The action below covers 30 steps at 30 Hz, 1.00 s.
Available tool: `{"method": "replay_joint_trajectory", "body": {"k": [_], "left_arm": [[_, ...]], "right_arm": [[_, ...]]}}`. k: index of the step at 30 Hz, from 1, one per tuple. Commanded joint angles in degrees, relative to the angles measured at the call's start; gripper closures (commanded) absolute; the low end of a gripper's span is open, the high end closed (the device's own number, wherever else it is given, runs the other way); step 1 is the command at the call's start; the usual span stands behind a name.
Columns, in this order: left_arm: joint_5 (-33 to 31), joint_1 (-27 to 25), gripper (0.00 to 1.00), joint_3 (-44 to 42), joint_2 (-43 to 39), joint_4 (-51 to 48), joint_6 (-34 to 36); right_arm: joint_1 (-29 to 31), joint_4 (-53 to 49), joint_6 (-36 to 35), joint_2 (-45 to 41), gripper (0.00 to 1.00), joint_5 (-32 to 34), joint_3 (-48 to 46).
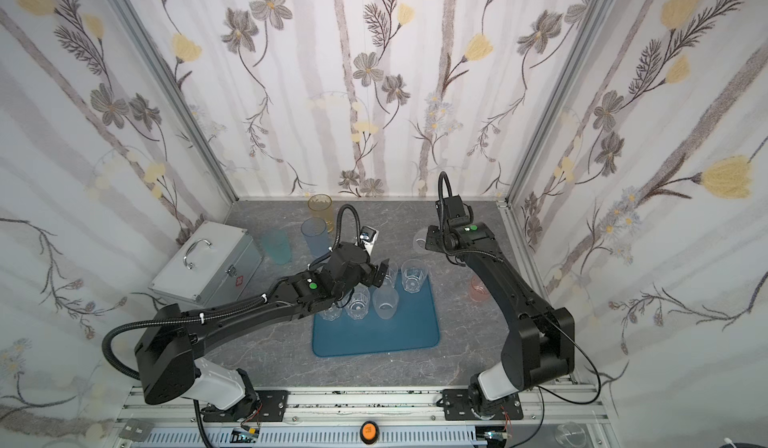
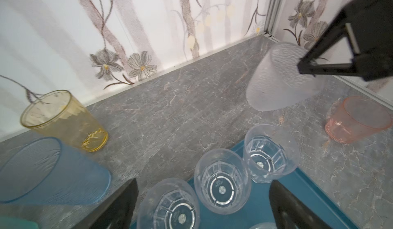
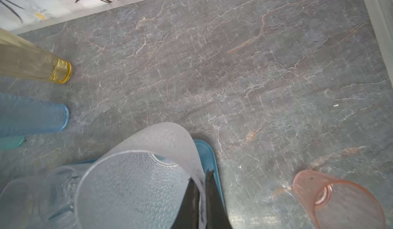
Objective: Place the glasses into the tray
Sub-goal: 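Carry the frosted glass onto the tray corner and lower it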
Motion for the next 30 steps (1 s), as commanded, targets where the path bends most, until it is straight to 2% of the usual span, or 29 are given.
{"method": "replay_joint_trajectory", "body": {"k": [1, 8, 11, 17, 30], "left_arm": [[-3.71, 0.82, 0.0, -3.58, -4.65, 0.65, 1.59], [-3.41, 2.56, 0.0, -12.76, -14.35, 0.3, -3.51], [-1.0, 2.95, 0.02, -14.55, -15.06, 0.3, -6.84], [0.98, 2.94, 0.03, -13.41, -12.45, 0.3, -9.98], [1.33, 2.93, 0.03, -14.2, -12.03, 0.38, -10.92]], "right_arm": [[1.57, -5.9, -1.29, -5.1, 0.92, 1.89, -2.42], [6.58, -13.1, 1.68, -14.04, 0.92, 3.27, -10.1], [8.88, -12.3, 3.09, -14.79, 0.92, 1.86, -13.95], [10.87, -7.1, 4.17, -11.56, 0.91, 0.68, -19.53], [13.37, -1.65, 3.88, -2.33, 0.91, 2.1, -20.37]]}}
